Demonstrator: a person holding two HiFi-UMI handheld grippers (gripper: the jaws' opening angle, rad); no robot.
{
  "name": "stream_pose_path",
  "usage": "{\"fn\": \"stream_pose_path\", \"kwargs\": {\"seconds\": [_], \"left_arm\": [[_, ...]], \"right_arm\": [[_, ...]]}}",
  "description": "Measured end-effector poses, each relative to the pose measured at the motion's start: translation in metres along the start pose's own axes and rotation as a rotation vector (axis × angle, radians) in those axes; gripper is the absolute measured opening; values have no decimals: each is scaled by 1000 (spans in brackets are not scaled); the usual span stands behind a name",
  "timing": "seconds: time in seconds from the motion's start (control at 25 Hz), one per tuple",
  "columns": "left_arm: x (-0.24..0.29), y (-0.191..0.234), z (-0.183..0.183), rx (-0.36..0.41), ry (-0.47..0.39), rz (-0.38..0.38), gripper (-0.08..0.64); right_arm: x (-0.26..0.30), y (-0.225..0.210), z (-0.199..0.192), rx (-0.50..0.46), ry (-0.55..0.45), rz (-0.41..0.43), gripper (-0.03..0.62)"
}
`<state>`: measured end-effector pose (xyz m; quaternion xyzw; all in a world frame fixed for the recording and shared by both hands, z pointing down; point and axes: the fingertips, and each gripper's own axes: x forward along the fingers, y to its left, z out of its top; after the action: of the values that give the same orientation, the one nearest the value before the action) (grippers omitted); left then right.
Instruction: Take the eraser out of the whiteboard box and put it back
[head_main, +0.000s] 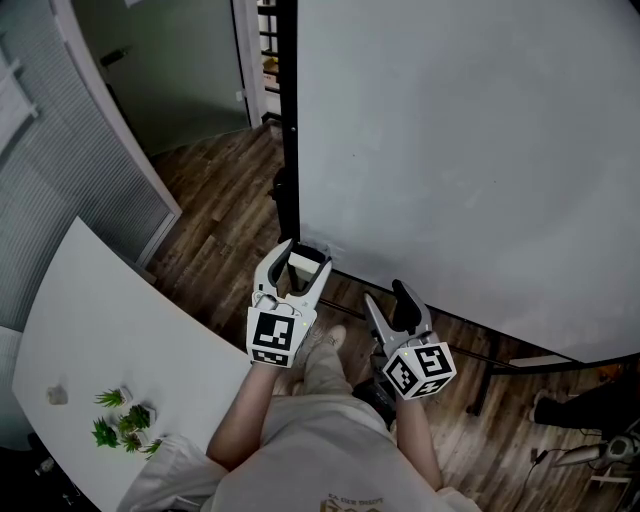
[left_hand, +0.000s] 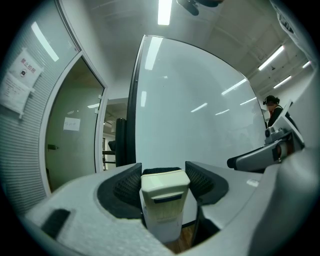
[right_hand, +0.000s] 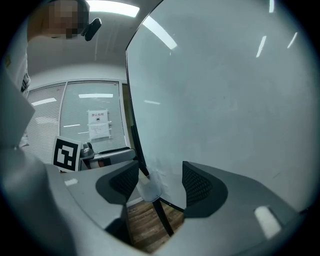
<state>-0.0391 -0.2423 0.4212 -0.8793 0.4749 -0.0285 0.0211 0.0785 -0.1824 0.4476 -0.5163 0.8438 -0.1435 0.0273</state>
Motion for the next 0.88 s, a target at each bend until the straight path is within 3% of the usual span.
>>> {"fn": "stream_pose_path", "kwargs": {"seconds": [0.88], "left_arm": [[13, 2, -29, -3, 55, 3, 268]], "right_arm": [[14, -6, -12, 9, 33, 17, 273]]}}
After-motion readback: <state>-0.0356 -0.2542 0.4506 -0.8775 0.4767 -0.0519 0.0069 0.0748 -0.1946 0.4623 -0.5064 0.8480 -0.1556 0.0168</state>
